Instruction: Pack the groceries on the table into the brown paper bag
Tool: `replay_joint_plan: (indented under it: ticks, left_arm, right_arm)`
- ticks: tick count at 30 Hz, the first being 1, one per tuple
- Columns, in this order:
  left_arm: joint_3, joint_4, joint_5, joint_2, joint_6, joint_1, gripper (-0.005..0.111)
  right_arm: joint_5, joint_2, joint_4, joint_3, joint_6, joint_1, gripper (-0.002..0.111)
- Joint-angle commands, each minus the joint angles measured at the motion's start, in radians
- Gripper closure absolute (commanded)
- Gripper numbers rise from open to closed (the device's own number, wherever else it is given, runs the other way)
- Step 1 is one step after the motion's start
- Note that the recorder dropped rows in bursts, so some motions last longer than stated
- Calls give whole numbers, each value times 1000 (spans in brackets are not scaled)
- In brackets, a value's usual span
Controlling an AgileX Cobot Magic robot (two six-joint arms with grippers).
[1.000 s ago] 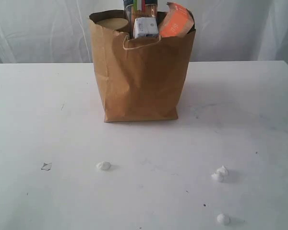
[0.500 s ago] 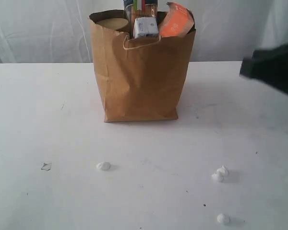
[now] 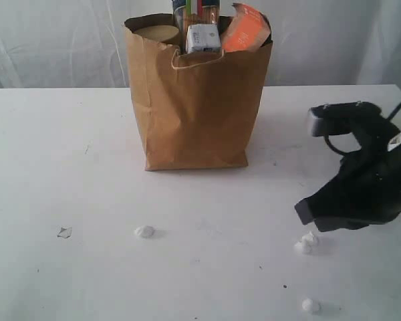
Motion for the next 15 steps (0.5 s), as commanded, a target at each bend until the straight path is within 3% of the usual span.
replay_joint_plan:
  ticks: [1,5,11,15]
  left_arm:
    - [3,-10,-1,-4,-5,2,107]
    - [3,-10,-1,-4,-5,2,107]
    - [3,-10,-1,-4,-5,2,107]
    - [3,-10,-1,-4,-5,2,107]
  right_arm:
    - [50,139,-57,-82,-71,-1,108]
    - [44,194,-207,-109,-76,-1,107]
    - [-8,278,-248,-113,-72,-1,82]
    - [-66,322,-248,-113,-18,-1,78]
